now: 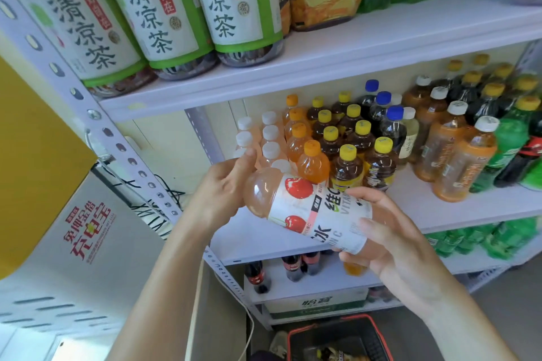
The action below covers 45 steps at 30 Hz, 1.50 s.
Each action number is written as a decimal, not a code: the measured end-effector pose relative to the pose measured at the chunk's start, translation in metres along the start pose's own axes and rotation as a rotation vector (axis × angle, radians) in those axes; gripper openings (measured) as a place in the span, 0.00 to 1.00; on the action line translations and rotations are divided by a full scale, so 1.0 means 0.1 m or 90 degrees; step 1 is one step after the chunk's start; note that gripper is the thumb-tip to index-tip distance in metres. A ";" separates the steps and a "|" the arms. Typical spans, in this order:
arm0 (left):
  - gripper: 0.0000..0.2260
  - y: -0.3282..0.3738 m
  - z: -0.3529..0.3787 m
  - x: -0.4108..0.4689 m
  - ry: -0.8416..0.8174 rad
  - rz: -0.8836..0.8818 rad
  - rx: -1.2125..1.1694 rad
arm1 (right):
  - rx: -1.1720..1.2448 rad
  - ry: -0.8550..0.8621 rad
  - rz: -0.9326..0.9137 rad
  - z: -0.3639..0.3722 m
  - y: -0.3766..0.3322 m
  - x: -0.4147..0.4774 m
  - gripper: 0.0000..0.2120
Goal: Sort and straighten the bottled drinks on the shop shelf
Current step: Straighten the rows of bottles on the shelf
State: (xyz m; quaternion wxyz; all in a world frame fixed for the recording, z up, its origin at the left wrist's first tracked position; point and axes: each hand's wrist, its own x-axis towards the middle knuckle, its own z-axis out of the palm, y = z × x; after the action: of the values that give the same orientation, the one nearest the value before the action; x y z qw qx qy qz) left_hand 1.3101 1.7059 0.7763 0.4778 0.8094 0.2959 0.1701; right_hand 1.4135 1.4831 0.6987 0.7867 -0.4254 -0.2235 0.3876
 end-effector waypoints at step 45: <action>0.15 0.06 -0.22 0.29 0.023 0.185 -0.041 | -0.292 -0.011 0.053 0.20 -0.05 0.09 0.29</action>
State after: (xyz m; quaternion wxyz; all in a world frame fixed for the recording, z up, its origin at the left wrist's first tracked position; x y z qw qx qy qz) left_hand 1.3216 1.7368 0.7919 0.4687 0.8247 0.1784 0.2616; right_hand 1.4071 1.4991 0.7139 0.6508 -0.5986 -0.2944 0.3625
